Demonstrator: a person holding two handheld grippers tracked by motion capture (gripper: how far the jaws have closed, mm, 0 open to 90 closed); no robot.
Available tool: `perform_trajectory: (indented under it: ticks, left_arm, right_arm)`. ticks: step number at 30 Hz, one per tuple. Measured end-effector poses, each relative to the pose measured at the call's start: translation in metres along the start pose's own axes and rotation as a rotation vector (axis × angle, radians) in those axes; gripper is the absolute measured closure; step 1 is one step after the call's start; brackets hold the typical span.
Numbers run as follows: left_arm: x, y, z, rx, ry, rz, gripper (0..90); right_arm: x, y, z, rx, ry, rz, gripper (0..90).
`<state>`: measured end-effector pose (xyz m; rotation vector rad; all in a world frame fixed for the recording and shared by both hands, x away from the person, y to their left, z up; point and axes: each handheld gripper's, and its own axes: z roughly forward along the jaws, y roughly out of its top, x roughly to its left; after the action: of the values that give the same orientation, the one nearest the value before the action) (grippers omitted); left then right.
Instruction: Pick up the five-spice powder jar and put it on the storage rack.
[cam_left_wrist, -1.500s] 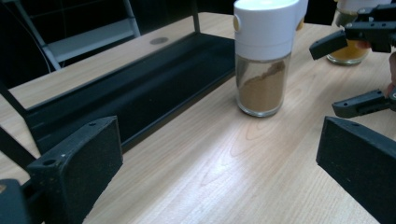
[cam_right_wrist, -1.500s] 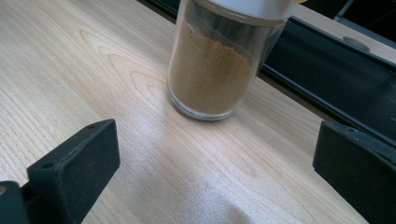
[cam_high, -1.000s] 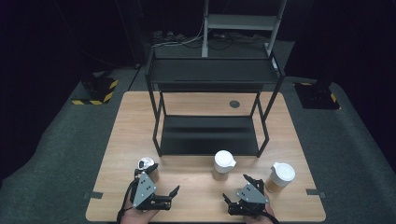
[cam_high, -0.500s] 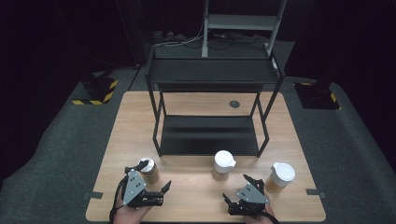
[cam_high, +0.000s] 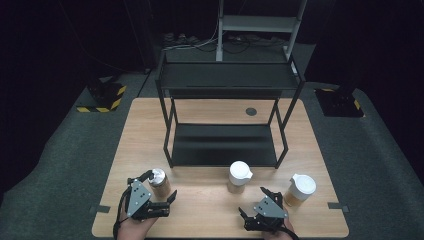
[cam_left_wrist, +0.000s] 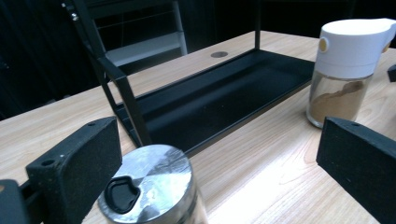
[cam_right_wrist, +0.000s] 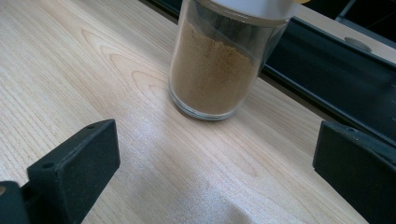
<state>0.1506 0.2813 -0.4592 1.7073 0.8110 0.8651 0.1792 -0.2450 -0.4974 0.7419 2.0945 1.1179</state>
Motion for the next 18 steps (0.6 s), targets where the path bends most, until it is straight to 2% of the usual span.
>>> perform_trajectory:
  ticks: [18]
  left_arm:
    - [0.01,-0.0093,0.0043,0.026,0.039,-0.046,0.4]
  right_arm:
    - [0.0,0.0002,0.0001,0.001,0.001,-0.002,0.0]
